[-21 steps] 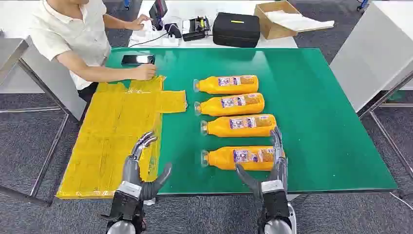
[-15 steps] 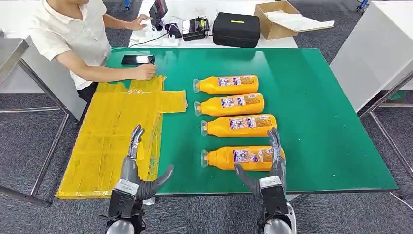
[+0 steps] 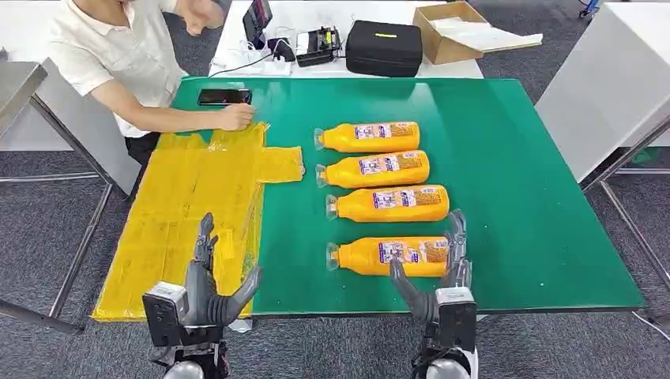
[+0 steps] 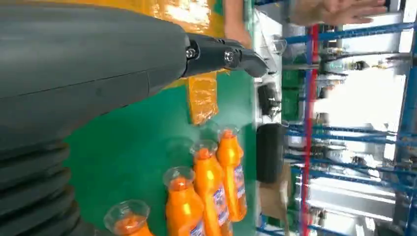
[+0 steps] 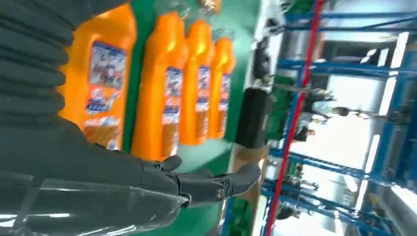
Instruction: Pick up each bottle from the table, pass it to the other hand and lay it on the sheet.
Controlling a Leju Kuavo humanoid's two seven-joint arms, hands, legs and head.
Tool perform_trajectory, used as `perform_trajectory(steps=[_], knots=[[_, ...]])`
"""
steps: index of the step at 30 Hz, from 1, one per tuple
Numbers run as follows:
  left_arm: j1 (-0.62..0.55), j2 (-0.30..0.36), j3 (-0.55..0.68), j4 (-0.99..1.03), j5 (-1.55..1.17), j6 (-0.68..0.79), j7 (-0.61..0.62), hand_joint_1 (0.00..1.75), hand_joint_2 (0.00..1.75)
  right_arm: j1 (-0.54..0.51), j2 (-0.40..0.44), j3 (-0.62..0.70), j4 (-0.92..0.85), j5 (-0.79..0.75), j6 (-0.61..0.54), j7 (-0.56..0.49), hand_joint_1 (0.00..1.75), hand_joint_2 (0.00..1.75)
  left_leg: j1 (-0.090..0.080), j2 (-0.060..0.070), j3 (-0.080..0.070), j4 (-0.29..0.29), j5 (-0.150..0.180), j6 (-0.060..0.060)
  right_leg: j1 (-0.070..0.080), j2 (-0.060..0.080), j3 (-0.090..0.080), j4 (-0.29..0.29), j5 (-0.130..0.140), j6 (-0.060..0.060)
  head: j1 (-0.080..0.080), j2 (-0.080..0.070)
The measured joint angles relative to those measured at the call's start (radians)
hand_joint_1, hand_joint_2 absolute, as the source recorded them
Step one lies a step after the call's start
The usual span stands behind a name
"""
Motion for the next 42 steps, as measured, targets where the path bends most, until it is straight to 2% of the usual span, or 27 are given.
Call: perform_trajectory(steps=[3,7,10,15,24,26,28,30,34,37,42], knots=[[-0.001,0.005,-0.003,-0.018,0.044,-0.058,-0.075,0.00,1.75,-0.005,-0.017,0.027,0.000,-0.052,0.073,-0.046,0.00,1.75,0.000,0.000,0.000,0.000,0.000,0.000,0.000,0.000,0.000,0.000,0.000,0.000,0.000,0.000],[0.002,0.006,0.009,-0.027,0.181,-0.149,-0.062,0.00,1.75,-0.021,-0.022,0.056,0.006,-0.054,0.086,-0.072,0.00,1.75,0.000,0.000,0.000,0.000,0.000,0.000,0.000,0.000,0.000,0.000,0.000,0.000,0.000,0.000],[0.004,0.005,0.019,-0.027,0.170,-0.133,-0.046,0.00,1.75,-0.021,-0.025,0.074,0.015,0.002,0.041,-0.078,0.00,1.75,0.000,0.000,0.000,0.000,0.000,0.000,0.000,0.000,0.000,0.000,0.000,0.000,0.000,0.000],[0.015,0.004,0.028,-0.027,0.166,-0.162,-0.033,0.00,1.75,-0.027,-0.027,0.076,0.039,-0.025,0.038,-0.092,0.00,1.75,0.000,0.000,0.000,0.000,0.000,0.000,0.000,0.000,0.000,0.000,0.000,0.000,0.000,0.000],[0.049,0.005,0.036,-0.079,-0.073,-0.093,-0.041,0.00,1.75,-0.027,-0.018,0.047,0.048,0.045,0.021,-0.069,0.00,1.75,0.000,0.000,0.000,0.000,0.000,0.000,0.000,0.000,0.000,0.000,0.000,0.000,0.000,0.000],[0.049,0.004,0.038,-0.082,-0.090,-0.085,-0.038,0.00,1.75,-0.027,-0.019,0.040,0.048,0.186,-0.064,-0.033,0.00,1.75,0.000,0.000,0.000,0.000,0.000,0.000,0.000,0.000,0.000,0.000,0.000,0.000,0.000,0.000],[0.048,0.003,0.041,-0.083,-0.103,-0.086,-0.033,0.00,1.75,-0.035,-0.029,0.042,0.058,0.456,-0.198,0.055,0.00,1.75,0.000,0.000,0.000,0.000,0.000,0.000,0.000,0.000,0.000,0.000,0.000,0.000,0.000,0.000],[0.046,0.002,0.044,-0.083,-0.108,-0.092,-0.029,0.00,1.75,-0.047,-0.048,0.043,0.072,0.646,-0.262,0.105,0.00,1.75,0.000,0.000,0.000,0.000,0.000,0.000,0.000,0.000,0.000,0.000,0.000,0.000,0.000,0.000],[0.041,-0.002,0.049,-0.082,-0.113,-0.104,-0.016,0.00,1.75,-0.088,-0.099,0.045,0.118,0.810,-0.274,0.255,0.00,1.75,0.000,0.000,0.000,0.000,0.000,0.000,0.000,0.000,0.000,0.000,0.000,0.000,0.000,0.000],[0.033,-0.008,0.055,-0.078,-0.101,-0.109,0.046,0.00,1.75,-0.130,-0.146,0.042,0.177,0.917,-0.212,0.364,0.00,1.75,0.000,0.000,0.000,0.000,0.000,0.000,0.000,0.000,0.000,0.000,0.001,0.001,0.000,0.000],[0.023,-0.018,0.065,-0.063,-0.108,-0.102,0.123,0.00,1.75,-0.202,-0.205,0.039,0.280,1.002,-0.209,0.423,0.00,1.75,0.000,0.000,0.000,0.000,0.000,0.000,0.000,0.000,0.000,0.000,0.001,0.001,0.000,0.000]])
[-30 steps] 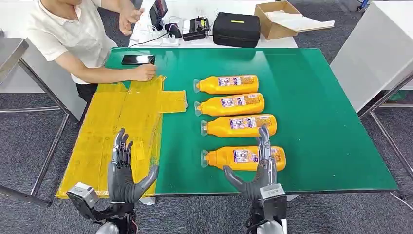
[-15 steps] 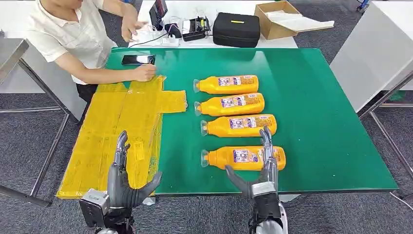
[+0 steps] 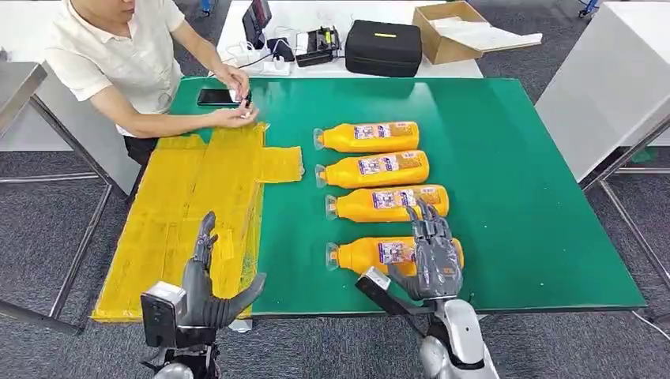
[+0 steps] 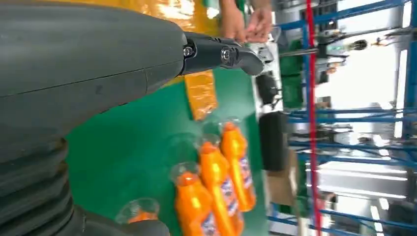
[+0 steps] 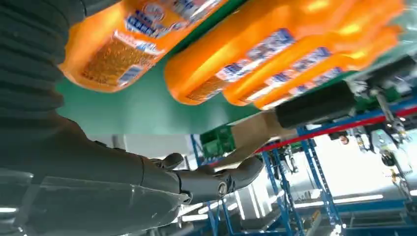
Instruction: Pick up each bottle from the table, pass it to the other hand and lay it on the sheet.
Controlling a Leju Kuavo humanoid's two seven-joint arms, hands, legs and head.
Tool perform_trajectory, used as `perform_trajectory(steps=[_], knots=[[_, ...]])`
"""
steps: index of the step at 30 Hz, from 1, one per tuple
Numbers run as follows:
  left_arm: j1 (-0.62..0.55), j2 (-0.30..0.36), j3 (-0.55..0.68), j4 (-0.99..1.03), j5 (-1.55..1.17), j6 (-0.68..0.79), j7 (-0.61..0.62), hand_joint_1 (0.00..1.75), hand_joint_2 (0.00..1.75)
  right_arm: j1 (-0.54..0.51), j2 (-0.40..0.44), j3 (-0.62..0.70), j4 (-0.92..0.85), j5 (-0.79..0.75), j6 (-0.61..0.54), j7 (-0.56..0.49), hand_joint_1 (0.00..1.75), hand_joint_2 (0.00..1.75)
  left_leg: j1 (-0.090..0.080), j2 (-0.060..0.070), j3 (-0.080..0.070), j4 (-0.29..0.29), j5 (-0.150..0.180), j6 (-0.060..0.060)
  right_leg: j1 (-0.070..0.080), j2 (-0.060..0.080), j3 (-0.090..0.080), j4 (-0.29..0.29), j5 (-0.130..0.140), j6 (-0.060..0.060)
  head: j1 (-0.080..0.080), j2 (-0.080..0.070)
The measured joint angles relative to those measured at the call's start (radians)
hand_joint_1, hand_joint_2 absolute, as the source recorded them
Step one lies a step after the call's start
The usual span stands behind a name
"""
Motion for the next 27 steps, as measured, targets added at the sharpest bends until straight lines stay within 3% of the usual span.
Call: perform_trajectory(steps=[4,10,17,27], knots=[[-0.007,-0.001,0.000,0.011,-0.006,0.005,0.020,0.00,1.75,-0.033,-0.026,0.000,0.053,0.019,0.012,0.012,0.00,1.75,0.000,0.000,0.000,0.000,0.000,0.000,0.000,0.000,0.000,0.000,0.000,0.000,0.000,0.000],[-0.008,-0.001,0.001,0.029,0.026,0.024,0.070,0.00,1.75,-0.075,-0.064,0.010,0.113,-0.005,0.130,0.075,0.00,1.75,0.000,0.000,0.000,0.000,0.000,0.000,0.000,0.000,0.000,0.000,0.000,0.000,0.000,0.000],[-0.002,-0.001,0.002,0.031,0.048,0.016,0.122,0.00,1.75,-0.059,-0.103,0.036,0.158,-0.020,0.215,0.114,0.00,1.75,0.000,-0.002,-0.001,0.000,0.000,0.000,0.000,-0.002,0.000,0.000,0.000,0.000,0.000,0.000],[0.012,0.000,-0.003,0.031,0.037,0.020,0.138,0.00,1.75,-0.031,-0.174,0.113,0.135,-0.031,0.231,0.167,0.00,1.75,0.000,-0.002,0.000,0.000,0.000,0.000,0.000,-0.002,0.000,0.000,-0.001,0.000,0.000,0.000]])
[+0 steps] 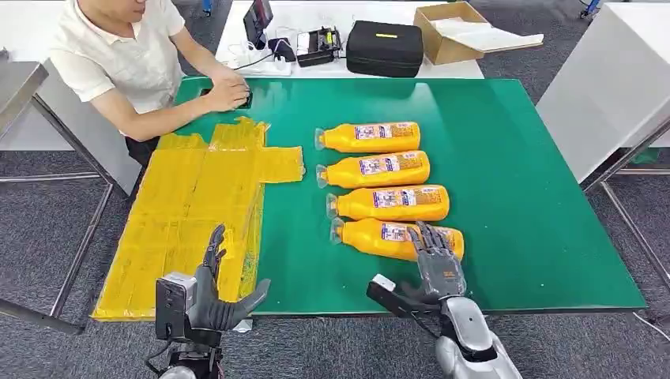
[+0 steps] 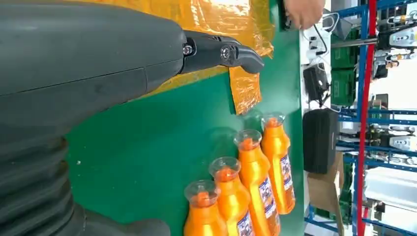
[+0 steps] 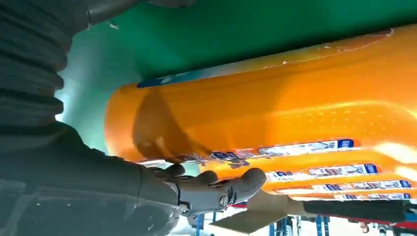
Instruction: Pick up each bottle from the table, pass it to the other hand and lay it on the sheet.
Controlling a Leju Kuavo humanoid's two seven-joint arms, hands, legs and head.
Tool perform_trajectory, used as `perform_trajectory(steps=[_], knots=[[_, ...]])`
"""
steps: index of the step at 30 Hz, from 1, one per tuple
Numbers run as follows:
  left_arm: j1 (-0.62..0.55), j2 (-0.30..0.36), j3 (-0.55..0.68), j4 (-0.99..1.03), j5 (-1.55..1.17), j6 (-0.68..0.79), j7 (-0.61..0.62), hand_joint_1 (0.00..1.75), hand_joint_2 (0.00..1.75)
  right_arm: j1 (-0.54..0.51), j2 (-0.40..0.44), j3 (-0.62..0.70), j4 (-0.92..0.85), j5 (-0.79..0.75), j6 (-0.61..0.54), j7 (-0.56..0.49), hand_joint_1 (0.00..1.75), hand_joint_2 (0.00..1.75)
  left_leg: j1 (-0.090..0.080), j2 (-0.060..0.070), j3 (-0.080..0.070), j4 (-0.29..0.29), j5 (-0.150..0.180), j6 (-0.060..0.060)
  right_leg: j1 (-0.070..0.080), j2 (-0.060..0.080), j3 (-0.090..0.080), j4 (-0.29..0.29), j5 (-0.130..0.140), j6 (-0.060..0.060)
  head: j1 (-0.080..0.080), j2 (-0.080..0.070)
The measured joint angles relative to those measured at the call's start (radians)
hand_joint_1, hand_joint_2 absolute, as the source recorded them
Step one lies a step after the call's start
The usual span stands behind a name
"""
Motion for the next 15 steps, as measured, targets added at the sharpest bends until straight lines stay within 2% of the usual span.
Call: perform_trajectory(steps=[15], knots=[[0.003,0.000,0.000,-0.001,-0.026,0.011,0.003,0.00,1.75,0.015,-0.018,0.036,-0.063,0.216,-0.006,0.166,0.00,1.75,0.000,0.000,0.000,0.000,0.000,0.000,0.000,0.000,0.001,0.000,0.000,0.000,0.000,0.000]])
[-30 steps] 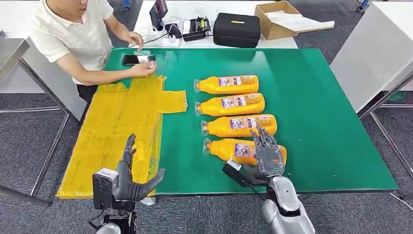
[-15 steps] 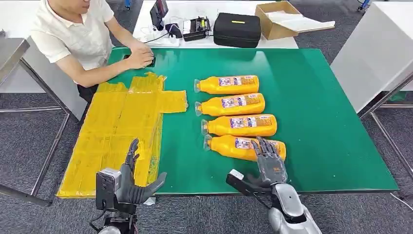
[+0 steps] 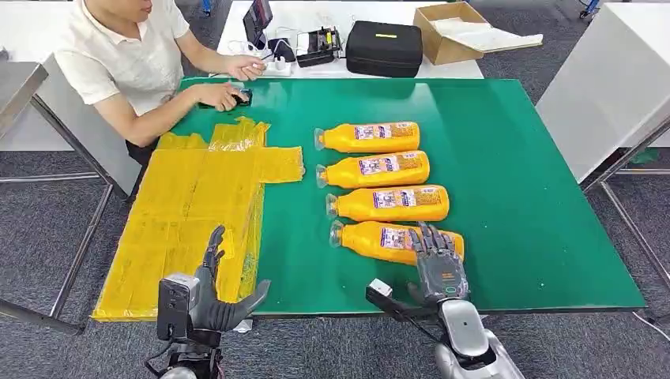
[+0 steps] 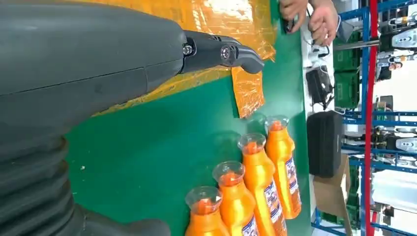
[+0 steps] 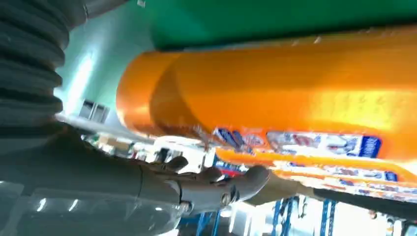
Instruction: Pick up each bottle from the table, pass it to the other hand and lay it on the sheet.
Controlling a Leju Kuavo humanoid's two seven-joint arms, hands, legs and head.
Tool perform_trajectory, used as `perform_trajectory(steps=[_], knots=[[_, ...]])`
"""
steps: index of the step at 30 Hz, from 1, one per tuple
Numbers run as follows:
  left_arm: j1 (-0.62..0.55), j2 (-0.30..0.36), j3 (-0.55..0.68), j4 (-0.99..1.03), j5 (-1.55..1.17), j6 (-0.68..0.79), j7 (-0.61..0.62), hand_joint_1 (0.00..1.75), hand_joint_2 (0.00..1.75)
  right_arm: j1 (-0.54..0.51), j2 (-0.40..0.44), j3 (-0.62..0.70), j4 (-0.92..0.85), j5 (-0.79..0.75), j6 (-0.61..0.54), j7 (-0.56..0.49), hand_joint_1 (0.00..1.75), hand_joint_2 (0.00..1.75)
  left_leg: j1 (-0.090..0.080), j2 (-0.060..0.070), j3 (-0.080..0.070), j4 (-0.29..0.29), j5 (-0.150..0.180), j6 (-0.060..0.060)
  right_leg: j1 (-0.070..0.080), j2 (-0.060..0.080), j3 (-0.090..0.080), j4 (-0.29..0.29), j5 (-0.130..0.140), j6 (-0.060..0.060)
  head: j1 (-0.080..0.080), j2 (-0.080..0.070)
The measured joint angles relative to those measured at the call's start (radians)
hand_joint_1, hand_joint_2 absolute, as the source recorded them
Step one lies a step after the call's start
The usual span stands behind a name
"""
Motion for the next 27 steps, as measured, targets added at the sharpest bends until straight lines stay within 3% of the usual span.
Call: perform_trajectory(steps=[6,12,26,27], knots=[[0.002,0.000,0.000,-0.005,-0.016,0.007,-0.012,0.00,1.75,-0.010,-0.005,0.005,-0.006,0.013,-0.008,0.064,0.00,1.75,0.000,0.000,0.000,0.000,0.000,0.000,0.000,0.000,0.000,0.000,0.000,0.000,0.000,0.000],[-0.006,-0.002,0.000,-0.005,-0.039,0.009,-0.013,0.00,1.75,-0.043,-0.002,-0.001,0.010,0.014,-0.011,0.057,0.00,1.75,0.000,0.000,0.000,0.000,0.000,0.000,0.000,0.000,-0.001,0.000,0.000,0.000,0.000,0.000],[-0.014,-0.003,-0.001,0.004,-0.047,0.004,0.003,0.00,1.75,-0.105,0.050,-0.147,0.160,0.012,0.025,-0.003,0.00,1.75,0.000,0.001,0.002,0.000,0.000,0.000,0.000,0.000,0.000,0.000,0.000,0.000,0.000,0.000],[-0.014,-0.003,-0.001,0.006,-0.046,0.004,0.003,0.00,1.75,-0.107,0.053,-0.156,0.170,0.011,0.029,-0.008,0.44,1.75,0.000,0.001,0.004,0.000,0.000,0.000,0.000,0.000,-0.001,0.000,0.000,0.000,0.000,0.000]])
